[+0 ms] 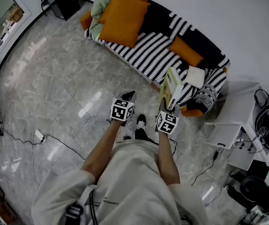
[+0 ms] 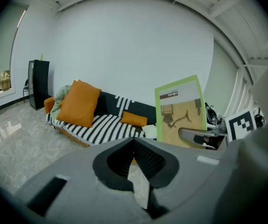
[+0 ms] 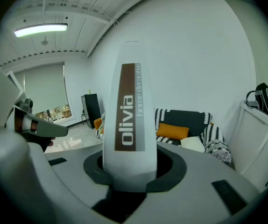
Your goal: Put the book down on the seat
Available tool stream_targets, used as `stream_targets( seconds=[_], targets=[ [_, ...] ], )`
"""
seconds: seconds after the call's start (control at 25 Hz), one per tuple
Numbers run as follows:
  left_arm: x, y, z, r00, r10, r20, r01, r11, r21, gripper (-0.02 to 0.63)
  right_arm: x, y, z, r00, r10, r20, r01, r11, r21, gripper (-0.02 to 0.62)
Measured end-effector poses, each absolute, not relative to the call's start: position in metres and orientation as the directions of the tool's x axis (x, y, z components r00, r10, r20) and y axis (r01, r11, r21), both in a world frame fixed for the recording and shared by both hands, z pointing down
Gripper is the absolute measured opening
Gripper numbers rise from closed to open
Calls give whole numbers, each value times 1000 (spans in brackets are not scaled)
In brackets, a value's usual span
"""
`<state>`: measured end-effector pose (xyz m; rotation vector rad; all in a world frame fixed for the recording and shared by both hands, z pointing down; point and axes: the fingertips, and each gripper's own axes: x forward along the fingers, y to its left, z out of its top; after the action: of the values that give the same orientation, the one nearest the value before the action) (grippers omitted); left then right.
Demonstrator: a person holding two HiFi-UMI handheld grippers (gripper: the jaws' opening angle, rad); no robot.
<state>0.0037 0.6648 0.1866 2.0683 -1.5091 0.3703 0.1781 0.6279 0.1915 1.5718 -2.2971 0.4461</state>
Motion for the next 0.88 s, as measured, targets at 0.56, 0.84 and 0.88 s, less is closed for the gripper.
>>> stream_targets(
  seconds=[0.56,0.84,0.88],
  targets=[
    [4,547,158,314,-801,509,-948,-238,210,0,179,513,182,-366,-821,437,-929,350,-120,123],
    [-3,522,171,294,-788,541,-954,-208,217,0,148,467,181,-445,-776,447,-895,404,-189,123],
    [3,521,176,303,-781,547,-951,-213,222,0,150,464,185,-449,-770,453,-893,409,-189,123]
  ],
)
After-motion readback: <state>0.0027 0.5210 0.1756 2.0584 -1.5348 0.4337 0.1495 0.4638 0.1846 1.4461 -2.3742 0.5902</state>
